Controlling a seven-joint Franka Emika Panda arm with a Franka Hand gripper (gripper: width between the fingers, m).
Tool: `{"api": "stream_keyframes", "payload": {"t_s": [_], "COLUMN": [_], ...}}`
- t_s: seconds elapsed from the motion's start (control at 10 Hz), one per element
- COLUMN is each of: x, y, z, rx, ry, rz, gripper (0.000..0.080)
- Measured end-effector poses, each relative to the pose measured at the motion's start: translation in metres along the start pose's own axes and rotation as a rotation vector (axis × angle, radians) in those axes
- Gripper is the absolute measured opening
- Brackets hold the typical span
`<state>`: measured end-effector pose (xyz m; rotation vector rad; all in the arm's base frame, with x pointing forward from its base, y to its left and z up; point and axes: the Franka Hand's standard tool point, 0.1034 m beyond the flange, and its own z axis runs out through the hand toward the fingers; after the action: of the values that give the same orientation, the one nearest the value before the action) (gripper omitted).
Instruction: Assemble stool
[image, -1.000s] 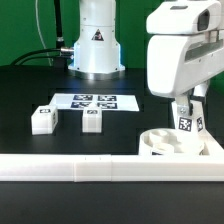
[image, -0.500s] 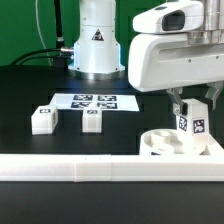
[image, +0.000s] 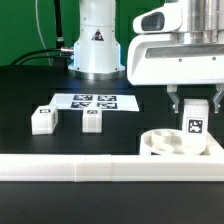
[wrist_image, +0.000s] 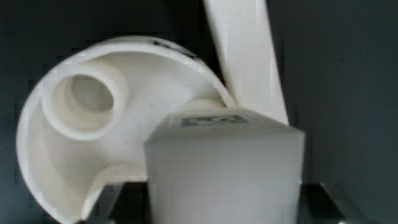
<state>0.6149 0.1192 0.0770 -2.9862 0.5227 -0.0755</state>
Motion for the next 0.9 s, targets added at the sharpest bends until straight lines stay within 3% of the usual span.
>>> {"api": "stream_keyframes", "payload": {"t_s": [0.4, 0.8, 0.9], "x": [-0.0002, -0.0015, -0.0003], "y": [-0.0011, -0.0044, -0.0043], "z": [-0.0001, 0.0006, 0.0005], "rx": [0.007, 0.054, 0.078], "ry": [-0.003, -0.024, -0.025], "rz": [0.203, 0.632, 0.721], "gripper": [0.0338, 0.0338, 0.0338]}}
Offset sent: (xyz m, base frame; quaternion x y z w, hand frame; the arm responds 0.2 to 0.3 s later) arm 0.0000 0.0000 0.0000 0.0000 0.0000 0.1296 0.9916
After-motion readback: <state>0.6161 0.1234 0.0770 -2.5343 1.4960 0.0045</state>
